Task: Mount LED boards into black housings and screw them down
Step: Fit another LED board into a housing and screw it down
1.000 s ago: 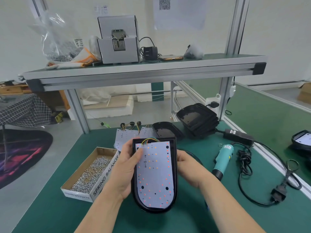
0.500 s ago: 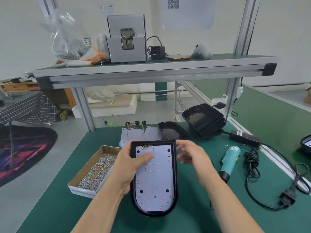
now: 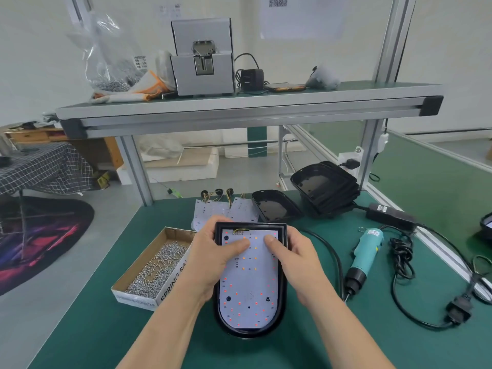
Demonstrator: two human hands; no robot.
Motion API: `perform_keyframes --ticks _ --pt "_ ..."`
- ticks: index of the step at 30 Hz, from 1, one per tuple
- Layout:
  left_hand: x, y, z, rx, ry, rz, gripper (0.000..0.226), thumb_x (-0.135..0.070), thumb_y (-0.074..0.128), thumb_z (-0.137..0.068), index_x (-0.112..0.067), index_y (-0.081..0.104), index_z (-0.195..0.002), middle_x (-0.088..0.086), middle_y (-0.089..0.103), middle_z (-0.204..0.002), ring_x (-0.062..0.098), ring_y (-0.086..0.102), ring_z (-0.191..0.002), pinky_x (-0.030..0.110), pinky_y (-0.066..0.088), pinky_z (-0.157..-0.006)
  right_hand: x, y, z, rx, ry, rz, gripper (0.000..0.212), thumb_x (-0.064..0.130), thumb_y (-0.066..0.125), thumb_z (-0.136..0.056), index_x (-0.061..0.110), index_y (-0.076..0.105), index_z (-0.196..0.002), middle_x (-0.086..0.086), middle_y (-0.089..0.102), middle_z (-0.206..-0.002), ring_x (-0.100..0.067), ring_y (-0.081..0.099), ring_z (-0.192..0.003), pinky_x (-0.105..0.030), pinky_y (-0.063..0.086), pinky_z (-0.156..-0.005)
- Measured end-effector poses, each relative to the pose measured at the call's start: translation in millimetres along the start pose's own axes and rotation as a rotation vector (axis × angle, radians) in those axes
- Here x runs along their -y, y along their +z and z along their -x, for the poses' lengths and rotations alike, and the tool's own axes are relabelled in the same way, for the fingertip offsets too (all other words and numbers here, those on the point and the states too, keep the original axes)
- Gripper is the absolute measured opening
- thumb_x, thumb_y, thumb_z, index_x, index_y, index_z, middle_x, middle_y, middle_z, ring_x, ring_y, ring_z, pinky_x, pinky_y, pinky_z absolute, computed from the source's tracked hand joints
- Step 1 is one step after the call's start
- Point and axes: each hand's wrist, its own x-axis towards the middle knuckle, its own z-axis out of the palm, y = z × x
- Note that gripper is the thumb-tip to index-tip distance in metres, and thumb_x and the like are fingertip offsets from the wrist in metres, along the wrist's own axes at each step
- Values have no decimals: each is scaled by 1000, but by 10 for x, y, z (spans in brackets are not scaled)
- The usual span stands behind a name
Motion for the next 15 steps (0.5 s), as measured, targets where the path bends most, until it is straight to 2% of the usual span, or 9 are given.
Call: perform_keyframes --ticks 3,6,8,10,13,15 --pt "-7 5 -19 -9 1 12 35 7 79 -77 -25 64 -78 8 69 -74 22 67 -65 36 59 -59 -21 35 5 -37 -47 38 6 12 63 -98 14 69 -96 -10 74 -95 -16 61 -82 -44 54 -83" --pt "18 9 -24 -10 13 5 34 5 81 -76 -25 64 -78 9 70 -76 23 67 -68 40 59 -64 -43 20 16 -40 -129 142 8 19 62 -99 20 66 -92 -3 72 -86 -13 57 -73 -36 52 -74" --pt "29 -3 -25 -10 15 4 34 6 81 -75 -24 63 -80 6 71 -78 22 67 -70 37 60 -66 -48 13 23 -45 -185 209 8 22 62 -99 22 63 -91 -3 69 -81 -18 55 -69 -35 50 -72" --pt "13 -47 -48 11 42 -85 32 4 82 -76 -22 63 -82 3 73 -84 19 68 -77 36 58 -74 -55 10 35 -42 -237 230 5 22 62 -99 26 62 -96 0 68 -82 -22 57 -72 -34 49 -73" --pt "-102 -174 -124 122 97 -353 33 -4 82 -78 -32 68 -89 -11 74 -96 5 68 -89 22 52 -81 -60 -6 76 -19 -303 284 15 26 63 -98 41 60 -100 10 60 -71 -12 46 -59 -19 42 -58" --pt "-216 -258 -162 271 119 -496 38 -6 78 -82 -40 73 -99 -20 74 -101 -3 66 -100 12 47 -85 -20 -48 103 58 -291 266 9 39 61 -95 45 61 -103 8 57 -71 -11 45 -61 -20 40 -60"
